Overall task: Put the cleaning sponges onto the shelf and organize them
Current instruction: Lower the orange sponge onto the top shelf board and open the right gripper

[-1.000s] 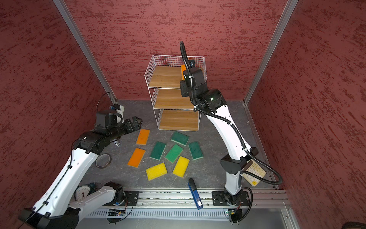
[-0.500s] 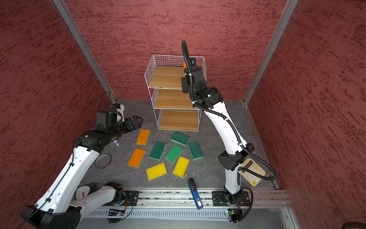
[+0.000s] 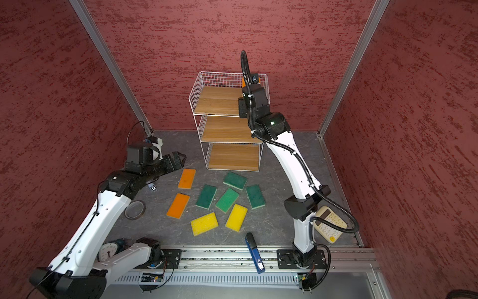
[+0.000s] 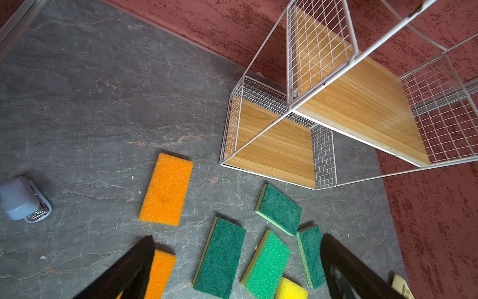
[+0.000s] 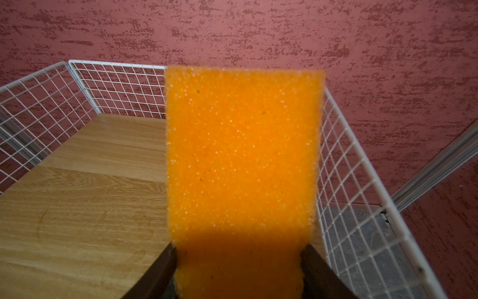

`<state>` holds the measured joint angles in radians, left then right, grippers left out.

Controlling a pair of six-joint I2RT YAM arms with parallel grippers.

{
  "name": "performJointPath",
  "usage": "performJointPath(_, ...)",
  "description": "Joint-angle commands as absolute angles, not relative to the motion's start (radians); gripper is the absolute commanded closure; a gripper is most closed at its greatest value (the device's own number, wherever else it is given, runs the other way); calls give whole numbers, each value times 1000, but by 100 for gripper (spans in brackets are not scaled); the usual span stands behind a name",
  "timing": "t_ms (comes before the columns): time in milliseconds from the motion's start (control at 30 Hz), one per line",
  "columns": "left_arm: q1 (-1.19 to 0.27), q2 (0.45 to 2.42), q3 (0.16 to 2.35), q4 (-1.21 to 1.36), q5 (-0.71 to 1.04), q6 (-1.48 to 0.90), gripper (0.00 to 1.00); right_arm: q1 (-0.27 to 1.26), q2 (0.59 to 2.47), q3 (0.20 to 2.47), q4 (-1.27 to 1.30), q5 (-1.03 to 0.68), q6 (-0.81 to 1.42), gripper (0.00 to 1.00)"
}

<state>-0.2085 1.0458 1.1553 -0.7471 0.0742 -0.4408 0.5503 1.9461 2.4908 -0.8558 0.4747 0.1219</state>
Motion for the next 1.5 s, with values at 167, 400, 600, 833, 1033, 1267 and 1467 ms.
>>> performJointPath(167,-194,1049,1131,-719,86,-448,0,541,1958,2513,-834,503,123,37)
performJointPath(400,-190,1058,1118,-713,101,-451,0,541,1957,2513,-871,527,120,37)
performJointPath(600,-190,1052,1109,-715,105,-456,0,541,1960,2513,-885,551,108,35)
performJointPath(833,-190,1045,1109,-723,101,-459,0,541,1977,2513,-892,546,87,35)
performJointPath(1033,-190,1046,1108,-724,98,-462,0,541,1991,2514,-908,549,84,34)
performJointPath(1267,-189,1050,1108,-726,95,-461,0,542,1987,2514,-908,558,84,33)
performJointPath(1467,-189,1051,1103,-730,92,-462,0,541,1986,2514,-907,561,86,29)
